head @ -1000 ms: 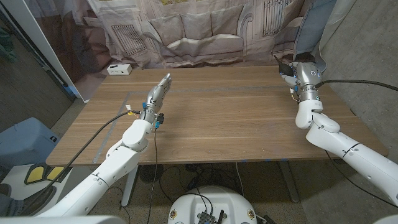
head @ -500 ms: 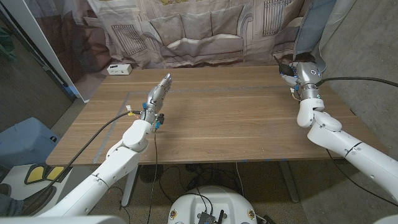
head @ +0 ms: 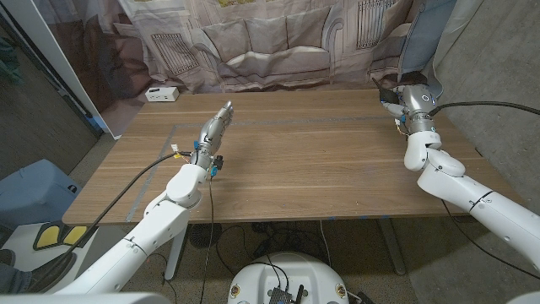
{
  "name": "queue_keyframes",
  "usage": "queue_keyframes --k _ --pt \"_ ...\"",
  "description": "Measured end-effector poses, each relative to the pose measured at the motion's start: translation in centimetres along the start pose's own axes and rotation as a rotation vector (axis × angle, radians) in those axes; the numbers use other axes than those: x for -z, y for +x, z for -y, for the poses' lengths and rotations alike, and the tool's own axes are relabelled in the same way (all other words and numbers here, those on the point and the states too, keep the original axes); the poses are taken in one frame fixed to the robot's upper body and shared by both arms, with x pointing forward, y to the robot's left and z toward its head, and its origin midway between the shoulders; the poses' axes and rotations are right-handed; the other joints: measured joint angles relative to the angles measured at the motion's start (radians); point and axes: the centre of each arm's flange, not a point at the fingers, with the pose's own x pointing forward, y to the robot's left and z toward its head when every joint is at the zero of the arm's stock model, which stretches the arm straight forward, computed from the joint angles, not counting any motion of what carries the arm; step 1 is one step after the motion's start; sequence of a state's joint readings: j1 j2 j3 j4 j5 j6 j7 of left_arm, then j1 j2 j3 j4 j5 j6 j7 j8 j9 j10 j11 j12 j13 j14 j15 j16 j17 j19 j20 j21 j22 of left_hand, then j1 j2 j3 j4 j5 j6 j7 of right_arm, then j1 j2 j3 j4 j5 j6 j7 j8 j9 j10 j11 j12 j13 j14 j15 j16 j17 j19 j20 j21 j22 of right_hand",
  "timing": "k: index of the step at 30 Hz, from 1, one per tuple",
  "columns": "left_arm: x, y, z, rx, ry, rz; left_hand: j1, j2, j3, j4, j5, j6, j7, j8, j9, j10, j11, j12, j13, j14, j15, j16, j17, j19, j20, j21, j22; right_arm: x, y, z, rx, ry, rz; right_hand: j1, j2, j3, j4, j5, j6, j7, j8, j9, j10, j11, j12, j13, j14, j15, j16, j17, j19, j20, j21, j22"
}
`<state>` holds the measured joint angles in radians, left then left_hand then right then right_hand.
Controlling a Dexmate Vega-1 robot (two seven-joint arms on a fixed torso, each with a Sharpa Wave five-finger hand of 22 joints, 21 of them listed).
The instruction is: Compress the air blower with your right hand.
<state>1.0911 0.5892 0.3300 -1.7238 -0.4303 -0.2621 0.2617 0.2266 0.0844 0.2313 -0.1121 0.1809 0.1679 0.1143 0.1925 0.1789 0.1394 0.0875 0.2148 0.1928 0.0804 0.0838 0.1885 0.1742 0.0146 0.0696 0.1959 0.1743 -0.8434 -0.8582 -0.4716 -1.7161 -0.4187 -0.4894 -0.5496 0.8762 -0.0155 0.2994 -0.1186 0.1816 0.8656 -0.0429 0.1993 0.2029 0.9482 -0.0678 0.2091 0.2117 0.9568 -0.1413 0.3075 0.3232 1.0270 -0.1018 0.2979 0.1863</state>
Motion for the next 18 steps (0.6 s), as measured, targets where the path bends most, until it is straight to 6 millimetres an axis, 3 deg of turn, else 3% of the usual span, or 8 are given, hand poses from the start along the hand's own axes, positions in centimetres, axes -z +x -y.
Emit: queue_keyframes --k 18 --pt "0.1 -0.4 0.0 -0.002 -0.004 0.001 0.0 0.0 0.0 0.0 0.0 0.0 0.0 0.0 0.0 0.0 0.0 0.0 0.0 0.0 0.0 0.0 0.0 0.0 0.0 0.0 0.0 -0.2 1.1 -0.3 -0.088 -0.024 -0.027 0.006 0.005 -0.006 -0.006 0.0 -0.009 -0.002 -0.003 0.0 -0.013 0.002 -0.006 0.0 -0.016 0.009 0.0 0.005 -0.013 0.002 -0.008 0.0"
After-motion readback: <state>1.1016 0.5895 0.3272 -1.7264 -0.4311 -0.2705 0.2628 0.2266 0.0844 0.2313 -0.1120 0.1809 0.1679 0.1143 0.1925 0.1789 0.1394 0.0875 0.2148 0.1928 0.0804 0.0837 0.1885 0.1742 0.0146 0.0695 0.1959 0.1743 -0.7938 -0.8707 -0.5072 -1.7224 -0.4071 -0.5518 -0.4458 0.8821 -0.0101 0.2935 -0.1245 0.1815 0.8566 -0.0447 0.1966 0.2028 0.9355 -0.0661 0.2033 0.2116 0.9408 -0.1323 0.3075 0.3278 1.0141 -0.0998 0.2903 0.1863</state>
